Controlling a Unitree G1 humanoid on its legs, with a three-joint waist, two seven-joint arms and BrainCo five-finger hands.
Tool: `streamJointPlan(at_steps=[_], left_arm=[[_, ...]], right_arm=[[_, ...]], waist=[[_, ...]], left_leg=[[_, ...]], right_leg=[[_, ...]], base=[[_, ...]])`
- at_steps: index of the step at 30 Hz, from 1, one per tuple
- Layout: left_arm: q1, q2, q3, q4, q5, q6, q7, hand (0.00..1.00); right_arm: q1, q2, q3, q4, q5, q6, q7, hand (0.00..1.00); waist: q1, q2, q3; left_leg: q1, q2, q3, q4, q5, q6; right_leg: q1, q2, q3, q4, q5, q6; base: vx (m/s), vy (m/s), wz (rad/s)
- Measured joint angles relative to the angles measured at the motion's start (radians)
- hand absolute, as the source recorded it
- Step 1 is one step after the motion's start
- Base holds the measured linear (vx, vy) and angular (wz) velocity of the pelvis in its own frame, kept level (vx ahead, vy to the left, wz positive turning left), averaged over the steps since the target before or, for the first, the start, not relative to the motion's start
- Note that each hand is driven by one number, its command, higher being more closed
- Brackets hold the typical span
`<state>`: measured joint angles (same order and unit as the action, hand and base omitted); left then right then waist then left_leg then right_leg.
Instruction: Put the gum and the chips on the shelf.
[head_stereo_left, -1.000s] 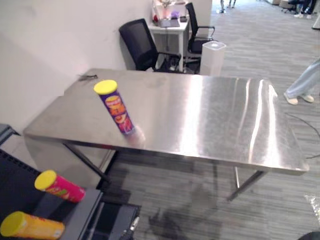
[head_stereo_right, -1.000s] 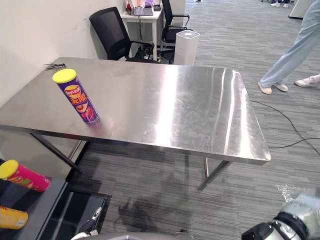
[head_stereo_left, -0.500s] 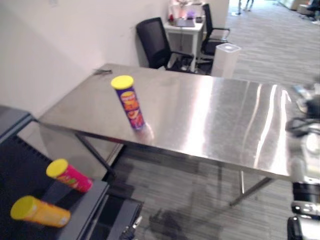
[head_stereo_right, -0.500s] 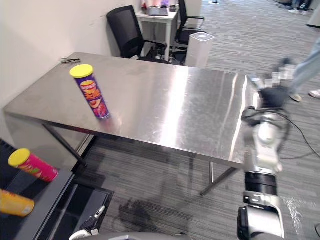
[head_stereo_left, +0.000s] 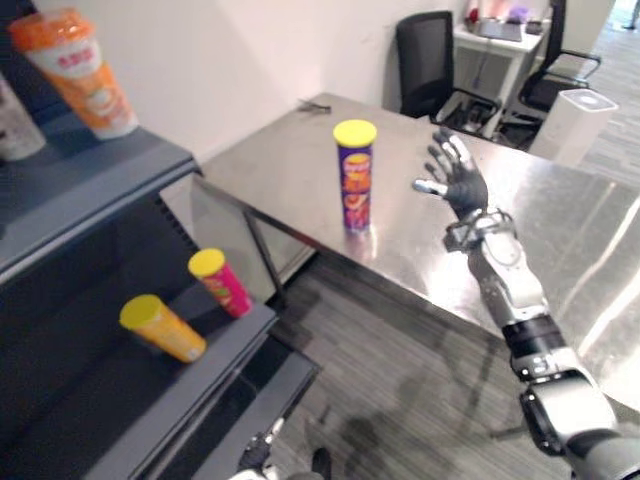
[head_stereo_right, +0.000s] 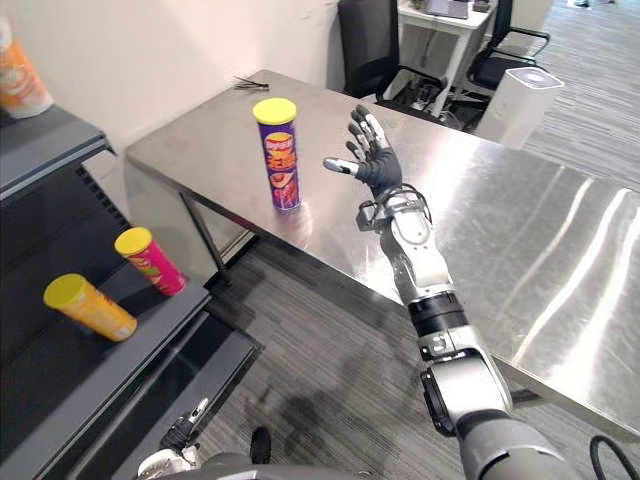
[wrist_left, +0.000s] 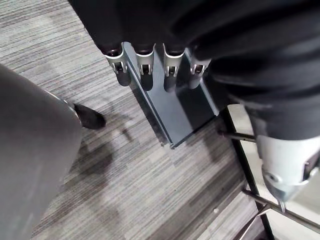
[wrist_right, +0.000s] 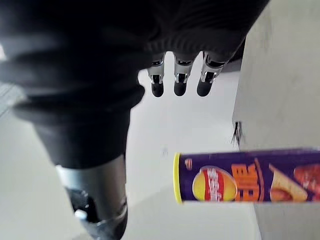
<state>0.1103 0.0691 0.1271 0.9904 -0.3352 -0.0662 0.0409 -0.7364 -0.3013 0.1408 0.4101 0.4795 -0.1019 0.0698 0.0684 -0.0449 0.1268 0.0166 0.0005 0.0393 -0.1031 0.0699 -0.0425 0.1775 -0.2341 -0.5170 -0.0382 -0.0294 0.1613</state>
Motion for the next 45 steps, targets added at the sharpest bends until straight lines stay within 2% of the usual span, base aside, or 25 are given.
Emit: streamJointPlan(at_steps=[3, 5, 6, 9, 15, 20, 27, 34, 45], left_arm=[[-0.002, -0.004, 0.017, -0.017, -0.002, 0.000, 0.000, 0.00], [-0.004, -0.007, 0.026, -0.016, -0.003, 0.000, 0.000, 0.00], [-0.005, -0.008, 0.026, -0.016, -0.004, 0.000, 0.000, 0.00], [-0.006, -0.007, 0.025, -0.015, -0.004, 0.000, 0.000, 0.00], [-0.028, -0.005, 0.014, -0.001, -0.004, 0.001, 0.004, 0.00], [-0.035, 0.000, -0.014, -0.001, -0.004, 0.001, 0.015, 0.00], [-0.035, 0.001, -0.014, -0.001, -0.004, 0.001, 0.015, 0.00], [-0.035, 0.001, -0.014, -0.004, -0.004, 0.000, 0.013, 0.00], [-0.036, 0.001, -0.022, -0.014, -0.016, -0.011, 0.013, 0.00]], right_arm=[[-0.033, 0.007, 0.026, 0.046, -0.002, 0.006, 0.003, 0.00], [-0.052, 0.010, 0.038, 0.070, -0.012, 0.007, 0.002, 0.00], [-0.072, 0.010, 0.046, 0.092, -0.054, 0.009, -0.002, 0.00], [-0.141, 0.009, 0.046, 0.163, -0.127, 0.010, -0.045, 0.00], [-0.217, 0.007, 0.041, 0.197, -0.171, 0.010, -0.106, 0.00], [-0.223, 0.007, 0.021, 0.196, -0.205, 0.007, -0.127, 0.00], [-0.223, 0.010, 0.012, 0.204, -0.207, 0.007, -0.114, 0.00], [-0.223, 0.048, 0.000, 0.318, -0.207, 0.011, -0.103, 0.00], [-0.224, 0.075, -0.018, 0.402, -0.205, 0.032, -0.084, 0.00]], waist=[[0.020, -0.001, 0.008], [0.023, -0.001, 0.010], [0.024, -0.002, 0.010], [0.028, -0.003, 0.011], [0.039, -0.004, 0.012], [0.051, -0.004, 0.012], [0.050, -0.004, 0.012], [0.049, -0.005, 0.018], [0.049, 0.003, 0.049]], left_leg=[[-0.008, 0.001, -0.021, 0.000, 0.008, 0.001], [-0.016, 0.002, -0.026, 0.000, 0.015, 0.004], [-0.020, 0.003, -0.028, 0.000, 0.018, 0.005], [-0.021, 0.008, -0.029, 0.000, 0.022, 0.002], [-0.034, 0.035, -0.030, 0.000, 0.032, -0.009], [-0.035, 0.046, -0.031, 0.000, 0.034, -0.013], [-0.036, 0.046, -0.028, 0.000, 0.035, -0.015], [-0.036, 0.040, -0.028, 0.000, 0.034, -0.016], [-0.037, 0.029, -0.051, 0.000, 0.034, -0.016]], right_leg=[[0.005, 0.000, -0.025, 0.000, -0.001, 0.001], [0.003, 0.000, -0.028, 0.002, 0.000, 0.001], [0.000, 0.000, -0.028, 0.003, 0.000, 0.001], [-0.002, 0.005, -0.027, 0.005, 0.000, 0.000], [-0.018, 0.032, -0.020, 0.005, -0.002, -0.004], [-0.018, 0.043, -0.020, 0.005, -0.005, -0.009], [-0.019, 0.045, -0.021, 0.003, -0.005, -0.010], [-0.018, 0.039, -0.025, 0.001, -0.005, -0.009], [-0.006, 0.036, -0.051, -0.009, -0.004, -0.006]], base=[[-0.04, -0.004, 0.23], [-0.01, 0.004, 0.11], [-0.01, 0.002, 0.06], [0.00, 0.000, 0.00], [-0.01, -0.037, -0.03], [0.00, -0.021, 0.00], [0.00, 0.000, 0.00], [0.00, 0.000, 0.00], [0.00, 0.000, 0.04]])
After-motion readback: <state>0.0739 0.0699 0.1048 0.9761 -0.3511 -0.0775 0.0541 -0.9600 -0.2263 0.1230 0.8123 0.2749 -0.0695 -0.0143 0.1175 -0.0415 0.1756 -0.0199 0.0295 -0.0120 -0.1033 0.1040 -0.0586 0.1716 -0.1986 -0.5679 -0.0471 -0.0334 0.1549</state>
